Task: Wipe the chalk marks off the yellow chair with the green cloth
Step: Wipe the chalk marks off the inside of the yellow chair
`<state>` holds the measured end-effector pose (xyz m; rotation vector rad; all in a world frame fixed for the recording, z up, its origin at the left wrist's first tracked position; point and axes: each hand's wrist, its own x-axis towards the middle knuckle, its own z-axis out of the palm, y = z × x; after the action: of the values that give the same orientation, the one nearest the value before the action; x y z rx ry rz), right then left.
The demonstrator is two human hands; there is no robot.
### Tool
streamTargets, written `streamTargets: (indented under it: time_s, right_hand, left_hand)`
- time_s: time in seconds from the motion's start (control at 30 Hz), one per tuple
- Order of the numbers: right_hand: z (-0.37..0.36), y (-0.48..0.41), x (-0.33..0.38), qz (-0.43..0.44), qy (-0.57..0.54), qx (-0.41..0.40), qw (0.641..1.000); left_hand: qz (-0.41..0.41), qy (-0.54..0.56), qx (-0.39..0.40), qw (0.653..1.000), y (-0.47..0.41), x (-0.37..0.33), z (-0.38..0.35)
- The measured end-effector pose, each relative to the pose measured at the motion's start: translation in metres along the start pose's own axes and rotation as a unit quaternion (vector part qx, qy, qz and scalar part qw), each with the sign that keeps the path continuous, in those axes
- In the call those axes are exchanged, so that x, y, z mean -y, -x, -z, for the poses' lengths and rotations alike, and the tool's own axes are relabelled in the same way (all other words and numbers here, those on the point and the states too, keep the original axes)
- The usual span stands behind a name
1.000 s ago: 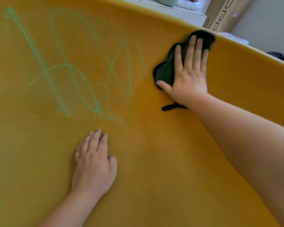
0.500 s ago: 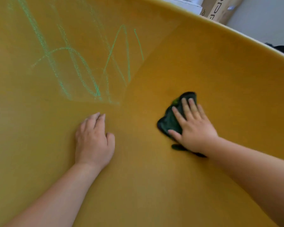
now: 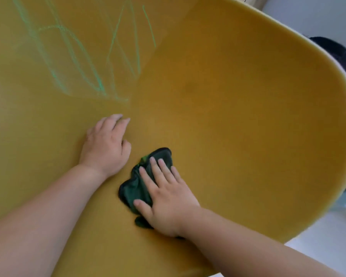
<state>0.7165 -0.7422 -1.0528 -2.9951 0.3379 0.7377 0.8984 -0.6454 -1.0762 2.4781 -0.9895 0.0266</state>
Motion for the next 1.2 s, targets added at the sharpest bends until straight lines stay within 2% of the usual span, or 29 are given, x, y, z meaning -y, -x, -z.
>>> streamTargets:
  time_s: [0.03,0.1,0.2,0.27,0.3,0.33,0.4,0.5,0.6,0.67,0.73,0.8,0.9,0.97,1.03,1.1,1.2]
  right_hand:
    - [0.001,0.017,-0.014,-0.003,0.023,0.012,1.0]
    - [0.014,0.042,-0.069,-0.071,0.1,0.013,0.992]
    - [0.061,0.058,-0.161,-0.242,0.226,-0.039,0.943]
    - [0.085,0.056,-0.191,-0.296,0.277,-0.056,0.912]
    - [0.087,0.05,-0.193,-0.307,0.279,-0.06,0.908]
    - [0.082,0.04,-0.186,-0.309,0.261,-0.064,0.912]
    - [0.054,0.016,-0.144,-0.272,0.177,-0.063,0.944]
    - [0.011,-0.015,-0.037,-0.102,0.03,-0.04,0.994]
    - [-0.001,-0.013,0.044,0.081,-0.008,-0.018,0.996]
    - [-0.004,-0.003,0.051,0.136,-0.01,-0.011,0.991]
    - [-0.004,-0.005,0.027,0.101,0.006,-0.022,0.995]
    - [0.008,-0.023,-0.023,-0.019,0.044,-0.053,0.997]
    - [0.049,-0.053,-0.117,-0.213,0.128,-0.125,0.961]
    - [0.076,-0.067,-0.157,-0.271,0.162,-0.169,0.934]
    - [0.087,-0.087,-0.163,-0.288,0.165,-0.199,0.922]
    - [0.084,-0.117,-0.137,-0.279,0.133,-0.22,0.925]
    - [0.073,-0.154,-0.072,-0.205,0.072,-0.228,0.949]
  left_hand:
    - [-0.007,-0.011,0.022,1.0,0.001,-0.001,0.001]
    - [0.003,-0.03,0.056,0.998,0.003,-0.005,0.005]
    - [0.016,-0.049,0.082,0.995,0.008,-0.011,0.011]
    - [0.015,-0.047,0.088,0.995,0.01,-0.014,0.017]
    - [0.013,-0.048,0.088,0.995,0.01,-0.017,0.021]
    - [0.012,-0.053,0.089,0.995,0.01,-0.019,0.025]
    - [0.011,-0.072,0.084,0.994,0.007,-0.021,0.036]
    - [0.02,-0.145,0.089,0.985,0.008,-0.013,0.056]
    - [0.076,-0.194,0.092,0.974,0.01,0.015,0.076]
    - [0.1,-0.173,0.064,0.978,0.014,0.037,0.087]
    - [0.109,-0.131,0.024,0.985,0.02,0.053,0.094]
    - [0.113,-0.111,-0.002,0.987,0.023,0.063,0.098]
    - [0.135,-0.13,0.008,0.982,0.023,0.068,0.094]
    - [0.16,-0.155,0.026,0.974,0.023,0.071,0.085]
    - [0.184,-0.17,0.04,0.967,0.02,0.072,0.076]
    - [0.199,-0.17,0.048,0.964,0.014,0.069,0.072]
    - [0.207,-0.164,0.047,0.963,0.004,0.063,0.07]
